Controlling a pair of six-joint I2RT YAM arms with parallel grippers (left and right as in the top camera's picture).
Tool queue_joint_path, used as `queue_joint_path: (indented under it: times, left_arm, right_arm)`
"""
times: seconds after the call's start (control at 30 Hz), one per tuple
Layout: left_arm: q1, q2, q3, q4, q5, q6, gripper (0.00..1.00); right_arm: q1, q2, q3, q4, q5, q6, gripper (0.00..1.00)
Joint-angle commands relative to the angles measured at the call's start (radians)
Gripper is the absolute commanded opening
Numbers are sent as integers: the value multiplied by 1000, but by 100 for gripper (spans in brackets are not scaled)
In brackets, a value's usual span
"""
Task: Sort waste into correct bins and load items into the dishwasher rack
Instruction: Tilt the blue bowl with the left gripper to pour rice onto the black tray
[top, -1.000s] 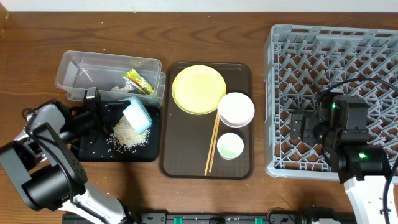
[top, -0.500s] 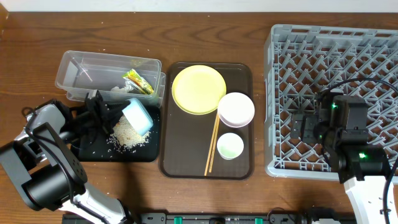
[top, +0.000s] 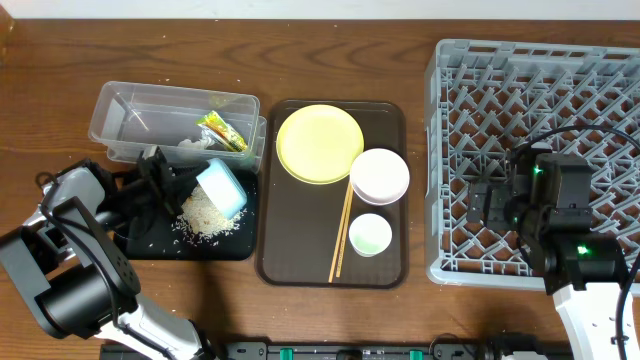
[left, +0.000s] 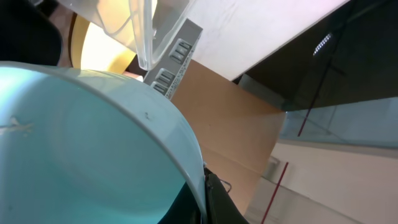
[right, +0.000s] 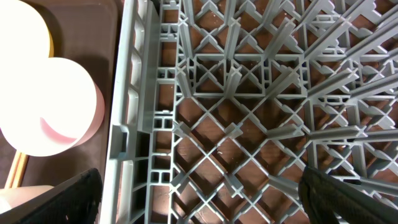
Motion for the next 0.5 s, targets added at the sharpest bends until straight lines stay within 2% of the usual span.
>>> queue_joint_path:
  times: [0.0, 0.13, 0.23, 0.3, 0.4, 0.47]
  left_arm:
    - [5, 3, -7, 35, 26, 143, 6]
    - [5, 3, -7, 47, 26, 326, 6]
    - [5, 3, -7, 48, 26, 357, 6]
    - [5, 3, -7, 45, 23, 288, 6]
    - [5, 3, -7, 12, 25, 64, 6]
    - [5, 3, -7, 13, 25, 39, 6]
  right_arm:
    - [8, -2, 20, -1, -4, 5, 99]
    - [8, -2, 20, -1, -4, 5, 99]
    - [8, -2, 20, -1, -4, 5, 99]
    - [8, -2, 20, -1, -4, 5, 99]
    - [8, -2, 20, -1, -4, 5, 99]
    - [8, -2, 20, -1, -4, 5, 99]
